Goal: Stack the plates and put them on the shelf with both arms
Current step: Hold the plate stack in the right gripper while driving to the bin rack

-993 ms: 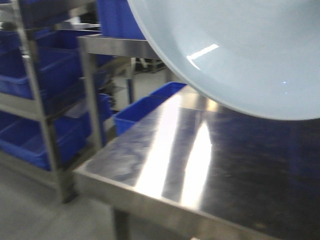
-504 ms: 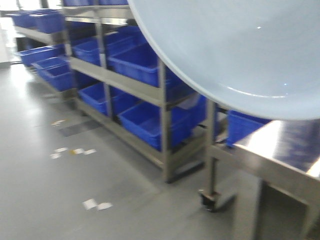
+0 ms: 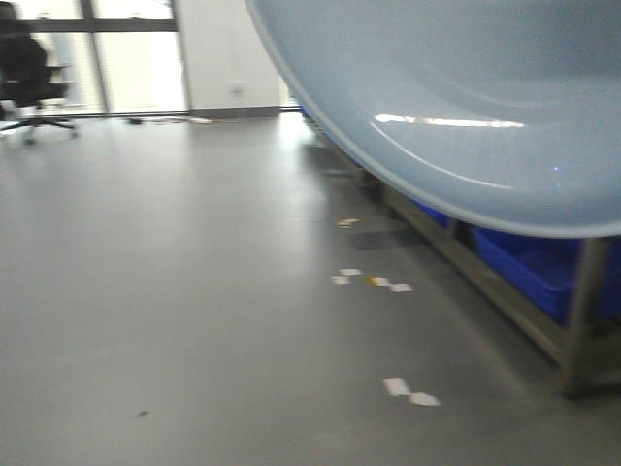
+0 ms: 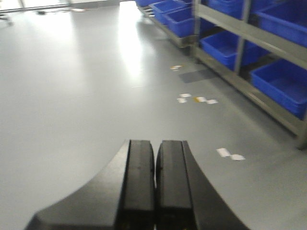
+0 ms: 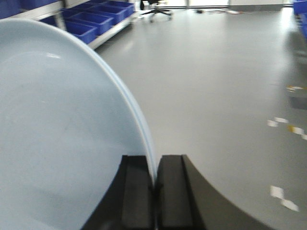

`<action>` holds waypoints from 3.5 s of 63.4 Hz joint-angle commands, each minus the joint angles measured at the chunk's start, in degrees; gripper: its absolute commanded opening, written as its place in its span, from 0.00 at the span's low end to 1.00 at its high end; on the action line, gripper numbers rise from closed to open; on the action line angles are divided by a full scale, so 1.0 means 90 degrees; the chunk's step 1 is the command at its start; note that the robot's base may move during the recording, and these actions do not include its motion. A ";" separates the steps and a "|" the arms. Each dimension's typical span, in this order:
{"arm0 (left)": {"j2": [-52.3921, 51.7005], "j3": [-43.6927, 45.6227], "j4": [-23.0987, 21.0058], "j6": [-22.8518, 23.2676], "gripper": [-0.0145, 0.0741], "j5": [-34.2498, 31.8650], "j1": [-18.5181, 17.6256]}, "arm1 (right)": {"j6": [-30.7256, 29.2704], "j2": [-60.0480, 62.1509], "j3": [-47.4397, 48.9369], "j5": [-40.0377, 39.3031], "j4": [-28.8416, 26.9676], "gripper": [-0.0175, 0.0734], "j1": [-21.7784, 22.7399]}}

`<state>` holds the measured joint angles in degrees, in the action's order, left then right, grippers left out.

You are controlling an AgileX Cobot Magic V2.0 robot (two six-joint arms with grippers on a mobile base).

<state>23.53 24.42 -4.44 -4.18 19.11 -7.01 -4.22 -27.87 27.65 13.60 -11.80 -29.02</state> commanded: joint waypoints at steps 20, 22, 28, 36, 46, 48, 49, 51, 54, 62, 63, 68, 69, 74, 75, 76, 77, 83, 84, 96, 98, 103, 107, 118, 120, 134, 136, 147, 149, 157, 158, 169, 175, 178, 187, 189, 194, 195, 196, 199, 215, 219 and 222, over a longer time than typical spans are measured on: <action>0.0031 0.0165 -0.0032 0.0004 0.26 -0.0538 0.0022 | -0.0015 0.0010 0.0211 -0.0639 -0.0016 0.25 0.0027; 0.0031 0.0165 -0.0032 0.0004 0.26 -0.0538 0.0022 | -0.0015 0.0010 0.0211 -0.0639 -0.0016 0.25 0.0027; 0.0031 0.0165 -0.0032 0.0004 0.26 -0.0538 0.0022 | -0.0015 0.0010 0.0211 -0.0639 -0.0016 0.25 0.0027; 0.0031 0.0165 -0.0032 0.0004 0.26 -0.0538 0.0022 | -0.0015 0.0010 0.0211 -0.0639 -0.0016 0.25 0.0027; 0.0031 0.0165 -0.0032 0.0004 0.26 -0.0538 0.0022 | -0.0015 0.0010 0.0211 -0.0639 -0.0016 0.25 0.0027; 0.0031 0.0165 -0.0032 0.0004 0.26 -0.0538 0.0022 | -0.0015 0.0010 0.0211 -0.0639 -0.0016 0.25 0.0027; 0.0031 0.0165 -0.0032 0.0004 0.26 -0.0538 0.0022 | -0.0015 0.0010 0.0211 -0.0639 -0.0016 0.25 0.0027; 0.0031 0.0165 -0.0032 0.0004 0.26 -0.0538 0.0022 | -0.0015 0.0010 0.0211 -0.0634 -0.0016 0.25 0.0027; 0.0031 0.0165 -0.0032 0.0004 0.26 -0.0538 0.0022 | -0.0015 0.0010 0.0211 -0.0634 -0.0016 0.25 0.0027; 0.0031 0.0165 -0.0032 0.0004 0.26 -0.0538 0.0022 | -0.0015 0.0010 0.0211 -0.0634 -0.0016 0.25 0.0027; 0.0031 0.0165 -0.0032 0.0004 0.26 -0.0538 0.0022 | -0.0015 0.0010 0.0211 -0.0634 -0.0016 0.25 0.0027; 0.0031 0.0165 -0.0032 0.0004 0.26 -0.0538 0.0022 | -0.0015 0.0010 0.0211 -0.0628 -0.0016 0.25 0.0027; 0.0031 0.0165 -0.0032 0.0004 0.26 -0.0538 0.0022 | -0.0015 0.0010 0.0211 -0.0628 -0.0016 0.25 0.0027; 0.0031 0.0165 -0.0032 0.0004 0.26 -0.0538 0.0022 | -0.0015 0.0010 0.0211 -0.0628 -0.0016 0.25 0.0027; 0.0031 0.0165 -0.0032 0.0004 0.26 -0.0538 0.0022 | -0.0015 0.0010 0.0211 -0.0628 -0.0016 0.25 0.0027; 0.0031 0.0165 -0.0032 0.0004 0.26 -0.0538 0.0022 | -0.0015 0.0010 0.0211 -0.0628 -0.0016 0.25 0.0027; 0.0031 0.0165 -0.0032 0.0004 0.26 -0.0538 0.0022 | -0.0015 0.0010 0.0211 -0.0621 -0.0016 0.25 0.0027; 0.0031 0.0165 -0.0032 0.0004 0.26 -0.0538 0.0022 | -0.0015 0.0010 0.0211 -0.0621 -0.0016 0.25 0.0027; 0.0031 0.0165 -0.0032 0.0004 0.26 -0.0538 0.0022 | -0.0015 0.0010 0.0211 -0.0621 -0.0016 0.25 0.0027; 0.0031 0.0165 -0.0032 0.0004 0.26 -0.0538 0.0022 | -0.0015 0.0010 0.0211 -0.0621 -0.0016 0.25 0.0027; 0.0031 0.0165 -0.0032 0.0004 0.26 -0.0538 0.0022 | -0.0015 0.0010 0.0211 -0.0621 -0.0016 0.25 0.0027; 0.0031 0.0165 -0.0032 0.0004 0.26 -0.0538 0.0022 | -0.0015 0.0010 0.0211 -0.0621 -0.0016 0.25 0.0027; 0.0031 0.0165 -0.0032 0.0004 0.26 -0.0538 0.0022 | -0.0015 0.0010 0.0211 -0.0615 -0.0016 0.25 0.0027; 0.0031 0.0165 -0.0032 0.0004 0.26 -0.0538 0.0022 | -0.0015 0.0010 0.0211 -0.0602 -0.0016 0.25 0.0027; 0.0031 0.0165 -0.0032 0.0004 0.26 -0.0538 0.0022 | -0.0015 0.0010 0.0211 -0.0602 -0.0016 0.25 0.0027; 0.0031 0.0165 -0.0032 0.0004 0.26 -0.0538 0.0022 | -0.0015 0.0010 0.0211 -0.0596 -0.0016 0.25 0.0027; 0.0031 0.0165 -0.0032 0.0004 0.26 -0.0538 0.0022 | -0.0015 0.0010 0.0211 -0.0596 -0.0016 0.25 0.0027; 0.0031 0.0165 -0.0032 0.0004 0.26 -0.0538 0.0022 | -0.0015 0.0010 0.0211 -0.0596 -0.0016 0.25 0.0027; 0.0031 0.0165 -0.0032 0.0004 0.26 -0.0538 0.0022 | -0.0015 0.0010 0.0211 -0.0588 -0.0016 0.25 0.0027; 0.0031 0.0165 -0.0032 0.0004 0.26 -0.0538 0.0022 | -0.0015 0.0010 0.0211 -0.0590 -0.0016 0.25 0.0027; 0.0031 0.0165 -0.0032 0.0004 0.26 -0.0538 0.0022 | -0.0015 0.0010 0.0211 -0.0590 -0.0016 0.25 0.0027; 0.0031 0.0165 -0.0032 0.0004 0.26 -0.0538 0.0022 | -0.0015 0.0010 0.0211 -0.0590 -0.0016 0.25 0.0027; 0.0031 0.0165 -0.0032 0.0004 0.26 -0.0538 0.0022 | -0.0015 0.0010 0.0211 -0.0590 -0.0016 0.25 0.0027; 0.0031 0.0165 -0.0032 0.0004 0.26 -0.0538 0.0022 | -0.0015 0.0010 0.0211 -0.0590 -0.0016 0.25 0.0027; 0.0031 0.0165 -0.0032 0.0004 0.26 -0.0538 0.0022 | -0.0015 0.0010 0.0211 -0.0582 -0.0016 0.25 0.0027; 0.0031 0.0165 -0.0032 0.0004 0.26 -0.0538 0.0022 | -0.0015 0.0010 0.0211 -0.0577 -0.0016 0.25 0.0027; 0.0031 0.0165 -0.0032 0.0004 0.26 -0.0538 0.0022 | -0.0015 0.0010 0.0211 -0.0575 -0.0016 0.25 0.0027; 0.0031 0.0165 -0.0032 0.0004 0.26 -0.0538 0.0022 | -0.0015 0.0010 0.0211 -0.0575 -0.0016 0.25 0.0027; 0.0031 0.0165 -0.0032 0.0004 0.26 -0.0538 0.0022 | -0.0015 0.0010 0.0211 -0.0575 -0.0016 0.25 0.0027; 0.0031 0.0165 -0.0032 0.0004 0.26 -0.0538 0.0022 | -0.0015 0.0010 0.0211 -0.0570 -0.0016 0.25 0.0027; 0.0031 0.0165 -0.0032 0.0004 0.26 -0.0538 0.0022 | -0.0015 0.0010 0.0211 -0.0545 -0.0016 0.25 0.0027; 0.0031 0.0165 -0.0032 0.0004 0.26 -0.0538 0.0022 | -0.0015 0.0010 0.0211 -0.0539 -0.0016 0.25 0.0027; 0.0031 0.0165 -0.0032 0.0004 0.26 -0.0538 0.0022 | -0.0015 0.0010 0.0211 -0.0539 -0.0016 0.25 0.0027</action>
<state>23.51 24.42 -4.44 -4.18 19.11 -7.01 -4.22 -27.61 27.65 14.28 -11.80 -29.02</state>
